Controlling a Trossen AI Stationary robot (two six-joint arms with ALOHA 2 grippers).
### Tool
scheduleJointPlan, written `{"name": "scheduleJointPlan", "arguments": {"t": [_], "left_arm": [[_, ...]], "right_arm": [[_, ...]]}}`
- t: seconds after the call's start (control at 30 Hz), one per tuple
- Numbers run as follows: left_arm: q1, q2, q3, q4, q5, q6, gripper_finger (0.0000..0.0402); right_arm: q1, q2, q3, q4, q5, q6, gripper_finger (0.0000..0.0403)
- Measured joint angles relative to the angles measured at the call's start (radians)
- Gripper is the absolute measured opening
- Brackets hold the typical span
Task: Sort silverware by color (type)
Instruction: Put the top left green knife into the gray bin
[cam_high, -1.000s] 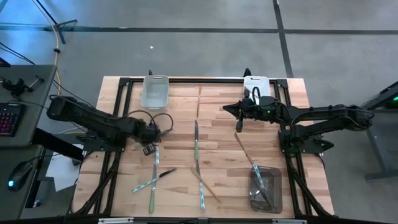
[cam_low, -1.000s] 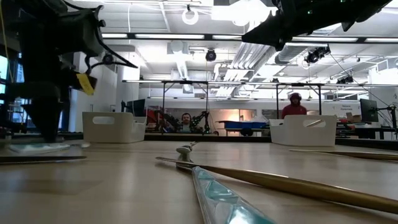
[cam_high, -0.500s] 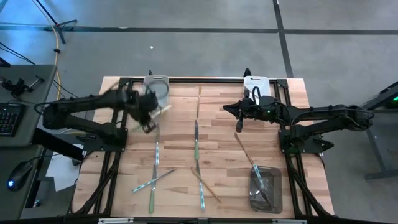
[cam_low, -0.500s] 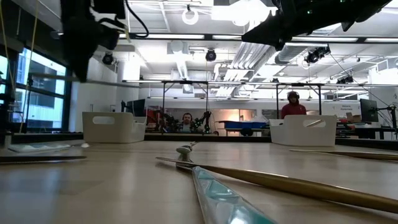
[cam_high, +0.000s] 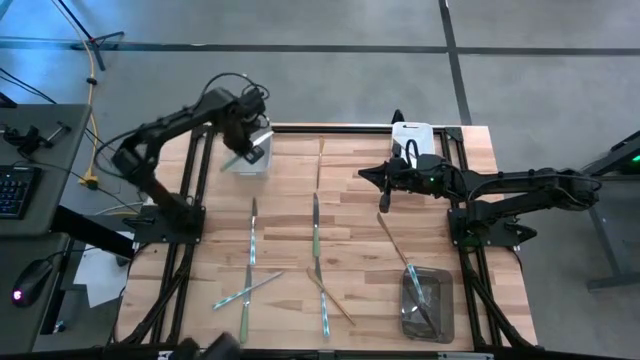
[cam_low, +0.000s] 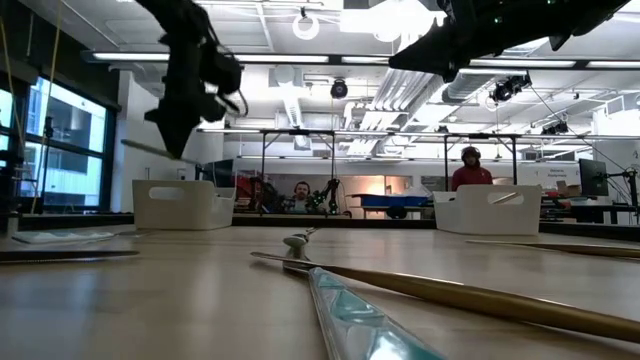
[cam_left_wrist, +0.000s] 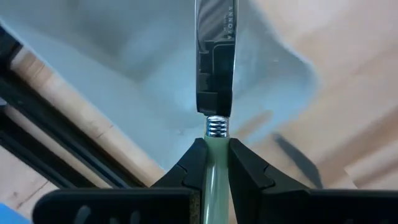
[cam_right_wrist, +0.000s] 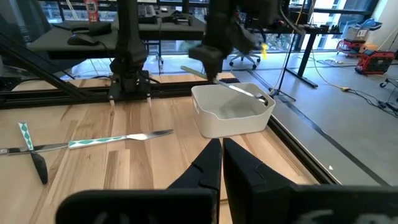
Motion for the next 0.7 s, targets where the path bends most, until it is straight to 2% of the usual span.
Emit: {"name": "scheduleJointPlan", "arguments": {"t": [0.17,0.43,0.7], "left_arm": [[0.055,0.079,0.006,-0.002,-0.001,-0.008,0.0029],[0.058,0.109,0.006,0.072,0.0,-0.019,0.0029],[0.059,0.125,0.006,0.071,0.0,-0.008,0.0029]], "right_arm": [[0.0,0.0,0.0,-0.002,0.0,0.0,0.0],[0.0,0.001,0.0,-0.005,0.0,-0.001,0.0],[0.0,0.001,0.0,-0.005,0.0,-0.003,0.0]]}}
